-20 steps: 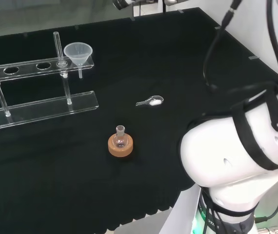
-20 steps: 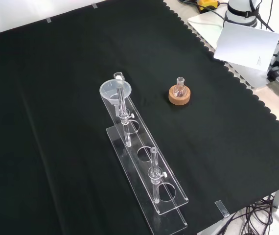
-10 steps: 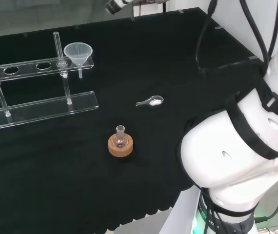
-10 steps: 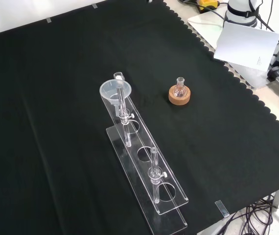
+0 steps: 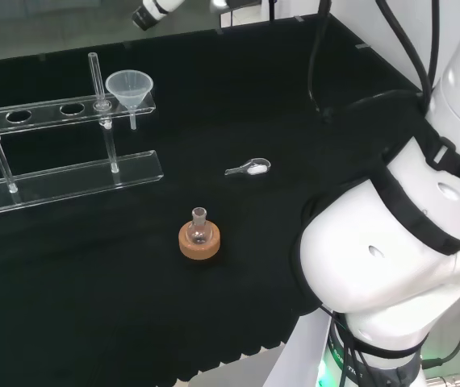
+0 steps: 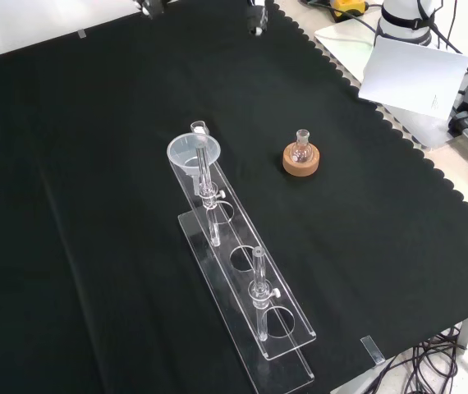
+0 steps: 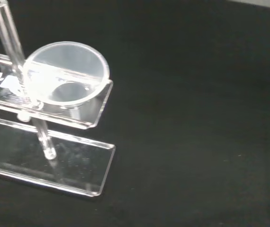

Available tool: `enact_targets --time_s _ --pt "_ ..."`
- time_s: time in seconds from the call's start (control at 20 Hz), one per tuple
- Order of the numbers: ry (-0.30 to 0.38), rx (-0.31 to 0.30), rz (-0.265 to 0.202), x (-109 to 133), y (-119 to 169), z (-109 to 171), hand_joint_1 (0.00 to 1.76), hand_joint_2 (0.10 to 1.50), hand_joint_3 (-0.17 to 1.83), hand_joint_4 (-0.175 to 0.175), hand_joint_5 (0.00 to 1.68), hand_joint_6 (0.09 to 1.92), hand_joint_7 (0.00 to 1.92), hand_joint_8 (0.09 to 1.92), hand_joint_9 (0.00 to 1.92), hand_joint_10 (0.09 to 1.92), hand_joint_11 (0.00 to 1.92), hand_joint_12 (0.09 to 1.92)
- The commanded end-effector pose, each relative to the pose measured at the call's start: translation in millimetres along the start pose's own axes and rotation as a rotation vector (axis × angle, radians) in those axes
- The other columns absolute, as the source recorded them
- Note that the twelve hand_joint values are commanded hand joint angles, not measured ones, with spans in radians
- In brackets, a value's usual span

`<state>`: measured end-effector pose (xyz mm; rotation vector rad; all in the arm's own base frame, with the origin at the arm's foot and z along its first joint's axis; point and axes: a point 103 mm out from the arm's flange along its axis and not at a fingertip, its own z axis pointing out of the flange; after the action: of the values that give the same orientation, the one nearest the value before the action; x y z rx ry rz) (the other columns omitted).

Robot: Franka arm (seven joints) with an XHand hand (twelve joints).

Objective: Pick up the funnel from the transparent funnel stand.

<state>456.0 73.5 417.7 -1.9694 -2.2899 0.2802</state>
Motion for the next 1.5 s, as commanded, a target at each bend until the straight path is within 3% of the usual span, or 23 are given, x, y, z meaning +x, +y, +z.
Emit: enact_targets --time_s 0.05,0.5,0.6,0.7,0.85,0.95,1.3,1.5 --pt "-0.023 0.020 0.021 12 10 12 0.42 0.61 0.04 -0.021 0.00 0.09 0.00 0.09 0.00 0.09 0.00 0.72" --pt "-0.058 0.043 0.061 19 24 28 0.42 0.61 0.04 -0.023 0.00 0.09 0.00 0.09 0.00 0.09 0.00 0.73" --pt "-0.139 0.081 0.181 26 29 33 0.42 0.62 0.04 -0.023 0.00 0.09 0.00 0.09 0.00 0.09 0.00 0.73" --pt "-0.156 0.122 0.124 35 35 39 0.46 0.61 0.04 -0.018 0.00 0.09 0.00 0.09 0.00 0.09 0.00 0.73" --pt "-0.166 0.124 0.054 45 44 45 0.52 0.61 0.02 -0.010 0.00 0.09 0.00 0.09 0.00 0.09 0.00 0.80" --pt "-0.120 0.129 0.047 43 50 49 0.53 0.61 0.02 -0.009 0.00 0.09 0.00 0.09 0.00 0.09 0.00 0.82" --pt "-0.128 0.187 0.061 33 63 67 0.53 0.61 0.02 -0.014 0.00 0.09 0.00 0.09 0.00 0.09 0.00 0.83" --pt "-0.093 0.190 0.050 25 66 75 0.53 0.61 0.02 -0.017 0.00 0.09 0.00 0.09 0.00 0.09 0.00 0.83"
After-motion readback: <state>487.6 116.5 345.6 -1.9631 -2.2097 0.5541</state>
